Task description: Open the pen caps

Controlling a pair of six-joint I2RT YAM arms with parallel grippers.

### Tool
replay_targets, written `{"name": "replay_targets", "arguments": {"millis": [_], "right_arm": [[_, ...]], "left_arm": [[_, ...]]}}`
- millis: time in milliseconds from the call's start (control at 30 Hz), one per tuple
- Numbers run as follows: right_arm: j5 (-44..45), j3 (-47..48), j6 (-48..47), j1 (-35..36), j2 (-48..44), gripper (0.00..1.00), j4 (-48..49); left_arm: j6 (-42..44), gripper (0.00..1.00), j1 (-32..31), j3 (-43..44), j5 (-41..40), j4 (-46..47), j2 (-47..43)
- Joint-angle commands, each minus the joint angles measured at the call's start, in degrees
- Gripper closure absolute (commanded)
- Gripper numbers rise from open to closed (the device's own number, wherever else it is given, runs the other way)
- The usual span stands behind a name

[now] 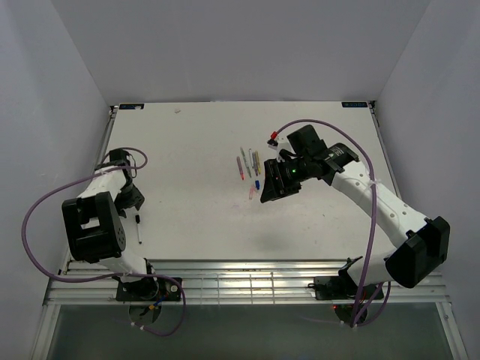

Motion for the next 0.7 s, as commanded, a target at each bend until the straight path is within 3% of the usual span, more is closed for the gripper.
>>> {"name": "replay_targets", "arguments": {"millis": [0, 200, 667], "right_arm": [[0.7, -0.8, -1.1, 0.4, -2.0, 0.49, -0.3], [1.5, -1.7, -1.4, 0.6, -2.2, 0.49, -0.3], [1.4, -1.7, -1.3, 0.5, -1.4, 0.49, 0.0]], "left_arm": [[5.4, 0.40, 0.4, -3.1, 0.6, 7.7, -4.4], [8.2, 0.40, 0.3, -6.7, 3.3, 11.6, -6.7], [8.1, 0.42, 0.3, -7.2, 3.0, 8.6, -3.9]]}}
